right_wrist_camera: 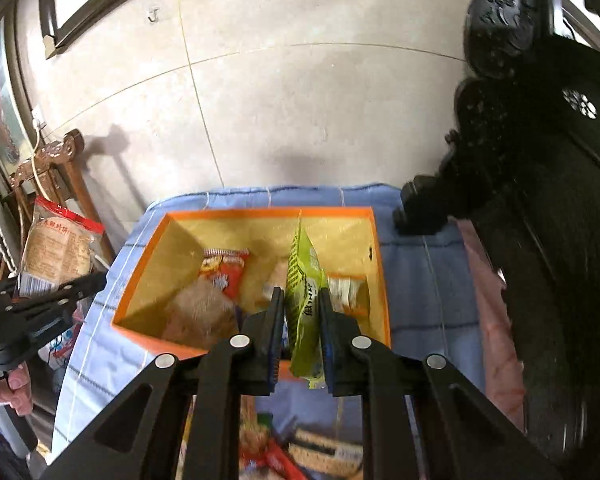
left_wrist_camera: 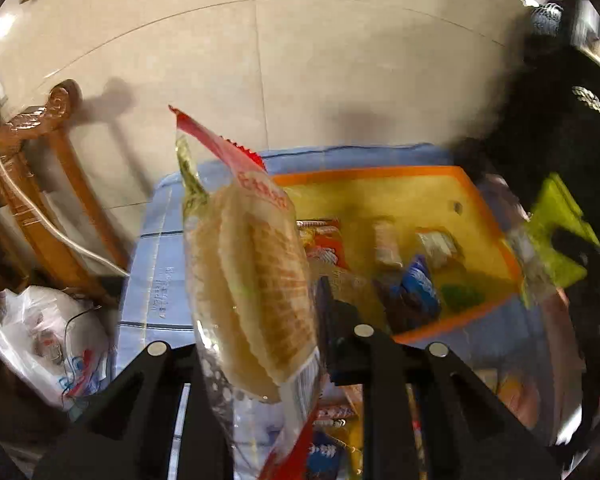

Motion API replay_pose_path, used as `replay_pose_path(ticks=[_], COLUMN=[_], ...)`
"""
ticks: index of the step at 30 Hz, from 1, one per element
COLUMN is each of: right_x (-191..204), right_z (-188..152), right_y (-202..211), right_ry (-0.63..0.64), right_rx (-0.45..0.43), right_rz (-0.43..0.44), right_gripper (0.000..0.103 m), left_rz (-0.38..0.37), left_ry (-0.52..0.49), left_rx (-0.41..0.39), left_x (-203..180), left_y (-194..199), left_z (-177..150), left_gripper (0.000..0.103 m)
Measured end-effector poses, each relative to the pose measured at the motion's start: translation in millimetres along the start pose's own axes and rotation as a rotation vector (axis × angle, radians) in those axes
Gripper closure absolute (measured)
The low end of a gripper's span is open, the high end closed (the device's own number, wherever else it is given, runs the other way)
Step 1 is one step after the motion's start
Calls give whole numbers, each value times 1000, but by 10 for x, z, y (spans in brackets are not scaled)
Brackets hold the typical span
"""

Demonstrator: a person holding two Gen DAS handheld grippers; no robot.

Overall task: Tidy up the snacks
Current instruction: 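Carry both bags over the orange box and open both tools to drop them, then grasp the blue WLSP bag with the left tool while the right tool grasps the cracker pack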

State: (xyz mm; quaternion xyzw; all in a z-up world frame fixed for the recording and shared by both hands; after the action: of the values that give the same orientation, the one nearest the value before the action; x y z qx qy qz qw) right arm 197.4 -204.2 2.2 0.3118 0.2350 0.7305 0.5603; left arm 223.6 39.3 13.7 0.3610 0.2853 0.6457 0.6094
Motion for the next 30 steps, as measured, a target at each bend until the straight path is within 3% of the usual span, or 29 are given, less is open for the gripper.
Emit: replay_pose_path(ticks=[5, 9, 13, 19, 20, 21, 22, 23, 25, 30], right_x=[2, -10, -52, -80, -73, -57, -64, -75, -100, -190], right_z=[217, 262, 230, 260, 285, 305, 320, 334, 334, 219], right_y=[-139, -243, -316, -397, -413, -423, -383, -342, -256, -40], right_ry=[-6, -34, -83, -96, -89, -75, -66, -49, -31, -35], right_rx=[-13, 11, 44, 48, 44, 46, 18, -4, -14, -10], right_rz=[-52, -109, -68, -77, -74, -69, -121, -147, -153, -146], right_gripper=[87, 87, 86, 86, 66, 41, 8, 6, 4, 4], left_rz=[-24, -41, -51, -100, -89, -82, -79, -51, -6, 9], left_ry=[14, 28, 18, 34, 39, 36, 29, 35, 16, -41], left_rx=[-79, -77, -70, -75, -79, -83, -83, -113, -163, -142], left_x=[-200, -313, -353, -326, -314, -308, -320, -293, -276, -284], left_y=[154, 183, 109, 39, 26, 14, 11, 24, 64, 92], left_z=[223, 214, 237, 255, 277, 290, 290, 284, 255, 50], left_gripper=[84, 84, 84, 84, 81, 46, 18, 4, 4, 4])
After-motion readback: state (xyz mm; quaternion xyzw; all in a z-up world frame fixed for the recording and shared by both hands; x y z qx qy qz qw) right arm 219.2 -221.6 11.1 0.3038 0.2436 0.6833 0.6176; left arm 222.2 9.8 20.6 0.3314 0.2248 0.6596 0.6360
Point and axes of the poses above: each gripper's, at about its wrist camera, not at the fingertips, and y roughly against the way its jaws point, x to its left, z to its top, the point moved 3 cm from there along -y, roughly the way its jaws point, and after that the axes turned 9 degrees about z, right-handed, at the moved point
